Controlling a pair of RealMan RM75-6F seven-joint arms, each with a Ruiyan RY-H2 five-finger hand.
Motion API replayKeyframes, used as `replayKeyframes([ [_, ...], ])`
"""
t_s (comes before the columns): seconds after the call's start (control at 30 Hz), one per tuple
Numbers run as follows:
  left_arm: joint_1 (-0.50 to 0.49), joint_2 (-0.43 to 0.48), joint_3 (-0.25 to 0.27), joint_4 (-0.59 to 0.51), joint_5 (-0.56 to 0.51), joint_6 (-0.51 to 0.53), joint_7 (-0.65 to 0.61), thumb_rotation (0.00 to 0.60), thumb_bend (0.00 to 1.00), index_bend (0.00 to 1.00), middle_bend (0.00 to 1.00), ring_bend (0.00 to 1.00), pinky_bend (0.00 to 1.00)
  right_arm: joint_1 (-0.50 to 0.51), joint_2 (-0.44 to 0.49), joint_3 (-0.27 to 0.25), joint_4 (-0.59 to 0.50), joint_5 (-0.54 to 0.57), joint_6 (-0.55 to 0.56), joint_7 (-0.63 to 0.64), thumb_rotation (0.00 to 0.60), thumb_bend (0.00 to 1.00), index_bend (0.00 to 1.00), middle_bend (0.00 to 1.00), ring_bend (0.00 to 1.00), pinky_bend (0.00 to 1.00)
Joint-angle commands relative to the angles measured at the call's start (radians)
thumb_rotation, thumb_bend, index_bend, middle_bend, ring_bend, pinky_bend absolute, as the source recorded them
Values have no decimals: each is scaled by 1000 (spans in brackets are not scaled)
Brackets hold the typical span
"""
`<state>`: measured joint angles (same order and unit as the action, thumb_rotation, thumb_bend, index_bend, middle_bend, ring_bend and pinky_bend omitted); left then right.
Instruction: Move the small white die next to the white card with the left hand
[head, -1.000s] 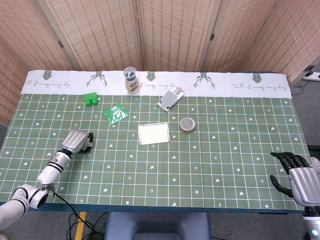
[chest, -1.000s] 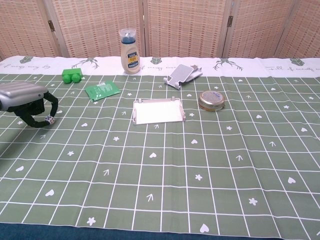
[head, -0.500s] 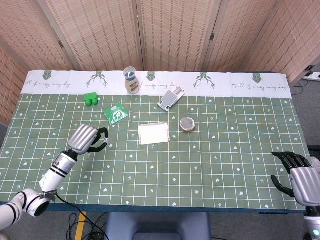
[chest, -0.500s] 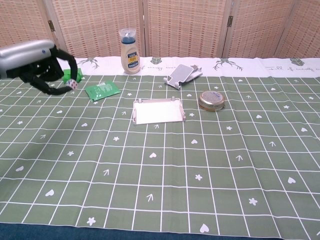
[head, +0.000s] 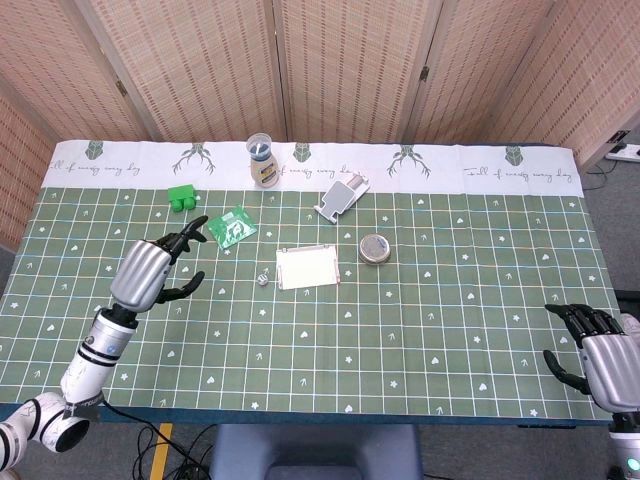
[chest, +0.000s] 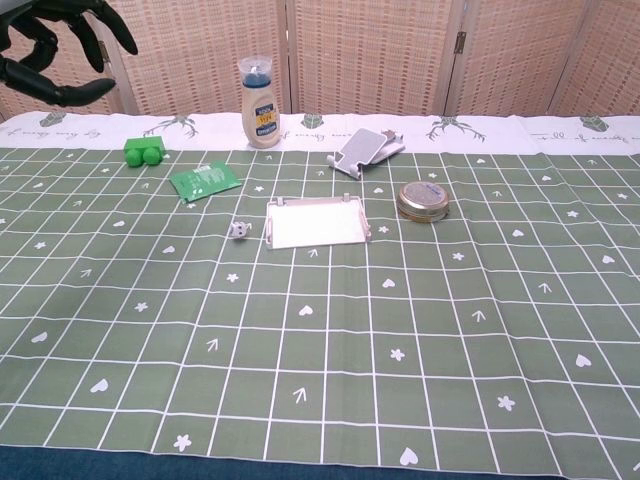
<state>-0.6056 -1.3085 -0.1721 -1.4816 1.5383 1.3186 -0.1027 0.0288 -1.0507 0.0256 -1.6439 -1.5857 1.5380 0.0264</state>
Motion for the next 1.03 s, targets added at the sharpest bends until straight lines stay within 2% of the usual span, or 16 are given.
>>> replayKeyframes([
  [0.03,33,51,17,-48,-56,-28,74,600,380,0,336,405,707,-1,2,2,1,2,4,1,600,263,245,280,219,263],
  [0.13,72,118,22,-130,-144,-49,161,600,380,0,315,330,606,-3,7,6,1,5,9,-1,600,263,246,280,219,263],
  [0.37,178,184,52,-216,-234,17,250,600,380,33,313,312,513,0,9,6,-2,3,5,-4,600,263,245,280,219,263],
  [0.47,220,193,71,-226,-244,48,258,600,379,56,313,311,476,5,7,5,3,-2,0,-1,600,263,245,280,219,263],
  [0.77,349,202,114,-233,-238,165,250,600,380,92,313,311,445,22,5,5,7,-19,-14,17,600,263,245,280,219,263],
  [1.03,409,195,135,-228,-190,217,235,600,380,108,313,311,409,42,-4,5,4,-28,-37,26,600,263,245,280,219,263],
])
